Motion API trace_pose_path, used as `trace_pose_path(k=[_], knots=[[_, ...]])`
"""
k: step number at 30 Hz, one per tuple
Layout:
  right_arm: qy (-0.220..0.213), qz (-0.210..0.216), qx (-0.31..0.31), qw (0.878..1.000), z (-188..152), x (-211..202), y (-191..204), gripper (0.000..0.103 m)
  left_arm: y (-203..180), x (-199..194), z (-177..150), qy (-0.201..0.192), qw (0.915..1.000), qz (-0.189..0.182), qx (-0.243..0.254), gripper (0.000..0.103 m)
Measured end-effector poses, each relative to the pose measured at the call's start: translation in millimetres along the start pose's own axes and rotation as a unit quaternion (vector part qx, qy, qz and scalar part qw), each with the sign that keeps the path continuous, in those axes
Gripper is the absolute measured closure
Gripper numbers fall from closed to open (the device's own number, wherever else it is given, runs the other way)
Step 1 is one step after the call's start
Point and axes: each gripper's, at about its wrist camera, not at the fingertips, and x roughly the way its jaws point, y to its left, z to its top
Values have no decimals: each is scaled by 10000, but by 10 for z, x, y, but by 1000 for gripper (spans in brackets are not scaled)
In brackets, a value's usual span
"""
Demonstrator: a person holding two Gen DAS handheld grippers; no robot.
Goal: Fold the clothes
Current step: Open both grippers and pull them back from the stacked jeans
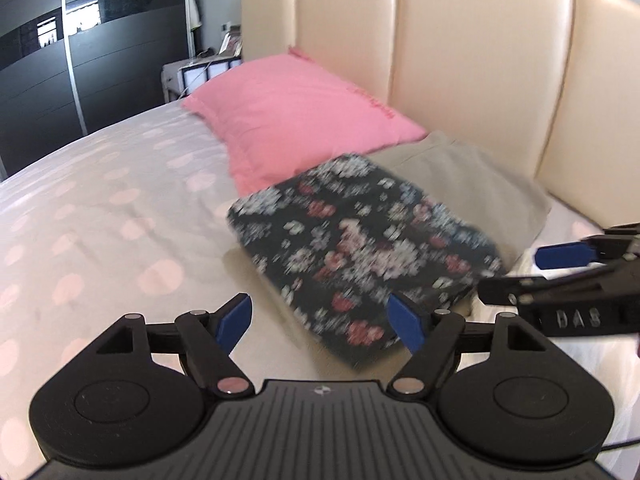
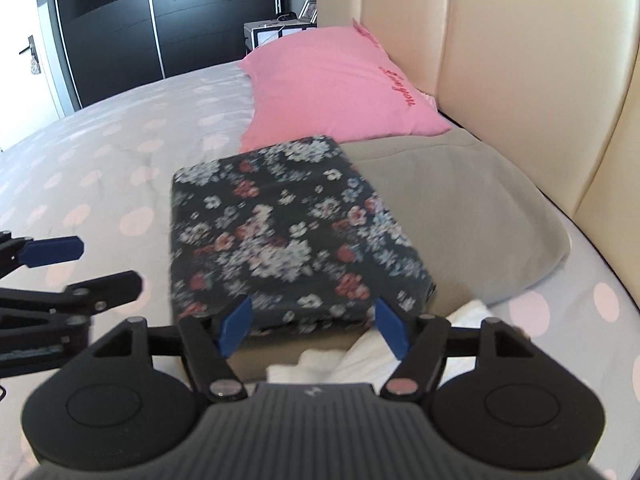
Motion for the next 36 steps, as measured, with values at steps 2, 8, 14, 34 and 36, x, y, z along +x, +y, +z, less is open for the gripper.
trace_pose_path(k=[2,8,14,34,36], knots=[[48,-21,-21,10000,-99,-35,81,30,-5,-27,-62,0,9999,113,6,29],[132,17,121,9998,-414,-88,209,30,21,-90,-252,99,9997,211,-80,29],[168,43,391,9991,-568,-116,183,29,47,-115,-374,187,9992,263,-245,29],[171,114,320,9993,-598,-148,242,25,34,-158,-425,231,9989,327,-252,29],[168,119,320,9993,-598,-148,245,25,31,-167,-426,228,9989,328,-244,29]])
